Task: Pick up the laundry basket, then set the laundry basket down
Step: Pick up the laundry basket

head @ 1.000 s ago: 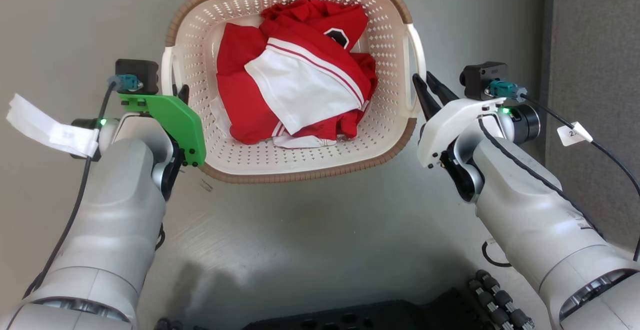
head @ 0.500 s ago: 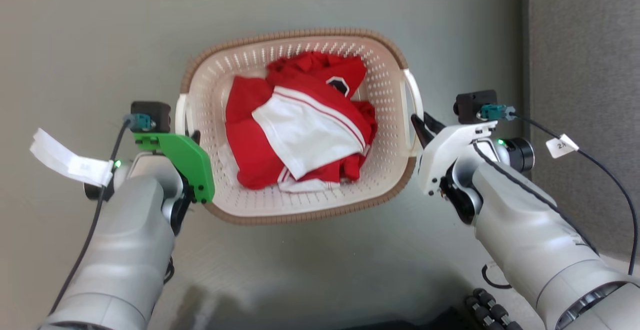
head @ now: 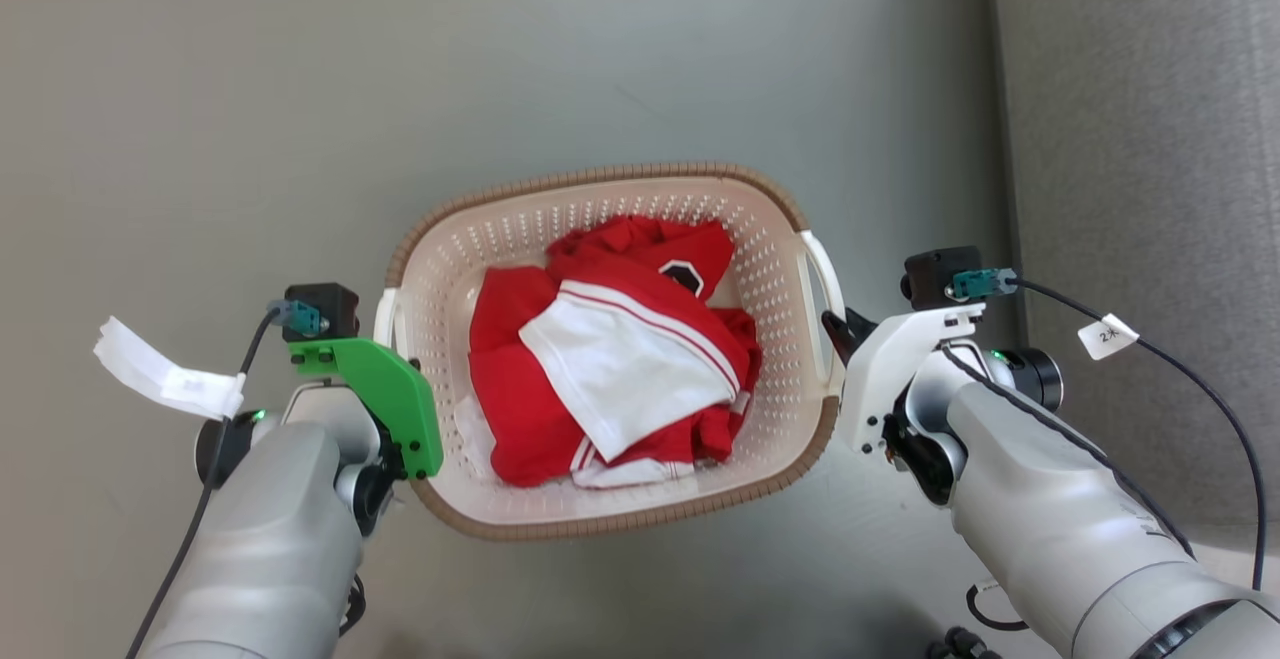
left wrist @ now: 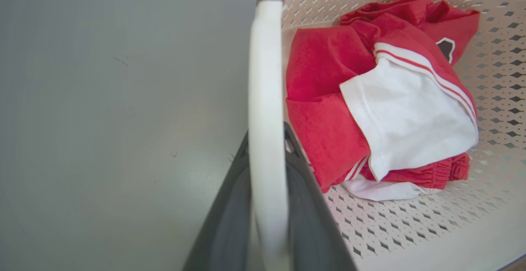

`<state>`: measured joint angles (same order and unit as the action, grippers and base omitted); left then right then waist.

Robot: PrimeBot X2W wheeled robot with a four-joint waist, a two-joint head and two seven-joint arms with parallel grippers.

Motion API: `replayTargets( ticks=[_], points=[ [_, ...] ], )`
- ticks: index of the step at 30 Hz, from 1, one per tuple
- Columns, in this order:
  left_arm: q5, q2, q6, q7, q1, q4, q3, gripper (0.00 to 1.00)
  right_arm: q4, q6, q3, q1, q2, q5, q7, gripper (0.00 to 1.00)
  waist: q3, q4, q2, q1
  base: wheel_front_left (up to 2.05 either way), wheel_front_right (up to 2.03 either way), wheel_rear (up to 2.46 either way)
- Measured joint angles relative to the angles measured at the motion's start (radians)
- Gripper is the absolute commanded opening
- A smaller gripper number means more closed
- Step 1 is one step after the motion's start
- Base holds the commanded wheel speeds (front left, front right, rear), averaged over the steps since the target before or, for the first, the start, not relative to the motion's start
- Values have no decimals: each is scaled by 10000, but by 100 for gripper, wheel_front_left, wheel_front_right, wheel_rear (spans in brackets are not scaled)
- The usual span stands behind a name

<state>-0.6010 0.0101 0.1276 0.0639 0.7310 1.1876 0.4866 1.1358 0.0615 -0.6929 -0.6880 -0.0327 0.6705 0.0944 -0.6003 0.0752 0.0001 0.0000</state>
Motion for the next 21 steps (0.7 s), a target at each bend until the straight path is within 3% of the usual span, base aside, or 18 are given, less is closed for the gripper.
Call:
replayTargets(
  ticks=[21],
  points=[
    [-1193,35,0,1306,-853,-104,316,0,115,178,-512,681,-31,805,-1327,0,2377,191,0,-1,0,0,0]
  ],
)
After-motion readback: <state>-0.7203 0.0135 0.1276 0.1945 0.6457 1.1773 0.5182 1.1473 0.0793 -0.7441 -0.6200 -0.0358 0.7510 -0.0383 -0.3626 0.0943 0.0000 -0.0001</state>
